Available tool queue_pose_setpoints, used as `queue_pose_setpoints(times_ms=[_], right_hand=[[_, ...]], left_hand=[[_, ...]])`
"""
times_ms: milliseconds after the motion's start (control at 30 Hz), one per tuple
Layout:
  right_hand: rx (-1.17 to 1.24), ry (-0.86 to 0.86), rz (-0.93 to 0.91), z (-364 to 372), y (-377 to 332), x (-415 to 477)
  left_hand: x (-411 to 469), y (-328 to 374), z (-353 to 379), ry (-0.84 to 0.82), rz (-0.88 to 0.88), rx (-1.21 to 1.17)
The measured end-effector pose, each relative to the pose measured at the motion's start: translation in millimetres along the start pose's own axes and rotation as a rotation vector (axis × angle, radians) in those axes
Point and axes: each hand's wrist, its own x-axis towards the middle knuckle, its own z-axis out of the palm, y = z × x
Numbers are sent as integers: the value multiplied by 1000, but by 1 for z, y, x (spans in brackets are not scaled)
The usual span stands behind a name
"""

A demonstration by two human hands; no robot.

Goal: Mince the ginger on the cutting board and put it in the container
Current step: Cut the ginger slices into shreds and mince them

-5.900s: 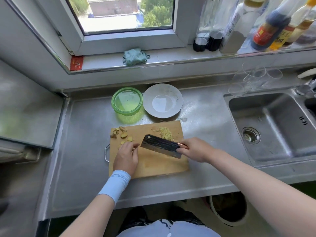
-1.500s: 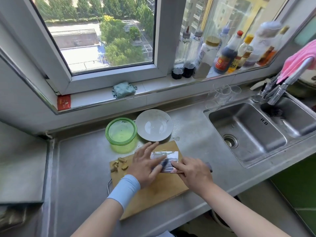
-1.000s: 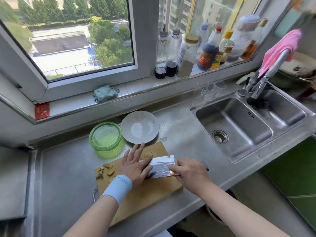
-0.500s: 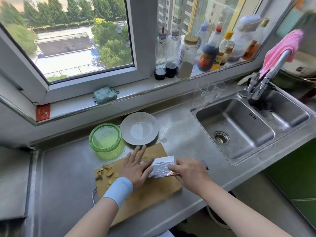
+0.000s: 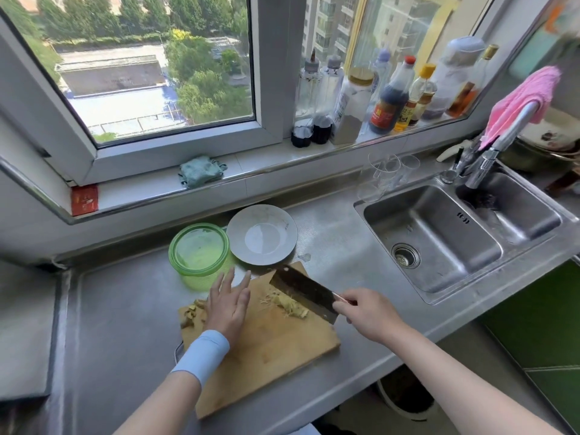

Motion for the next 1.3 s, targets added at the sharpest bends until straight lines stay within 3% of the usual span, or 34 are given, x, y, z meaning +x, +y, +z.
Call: queue_pose_setpoints(times_ms=[67,133,300,433,633,800,900,1300], right_hand=[[362,-88,177,7,-5,-1],[568,-166,327,16,-11,-3],[688,-234,499,32,-29,-8],[695,-216,553,37,-34,-11],[732,-206,577,33,-36,-17],[756,-186,590,29,-40,-15],[761,-171,595,30,-45,-12],[726,-181,555,23,-36,-19]], left_hand=[[-8,3,7,-7,103,26],[-19,8,19,-37,241,95],[-35,20,45,-4,606,314],[-29,12,50,-42,560,404],[-5,3,37,-42,327,371],[-28,19,34,-31,626,180],[-38,23,44,-21,730,206],[23,20,45,-92,232,327]])
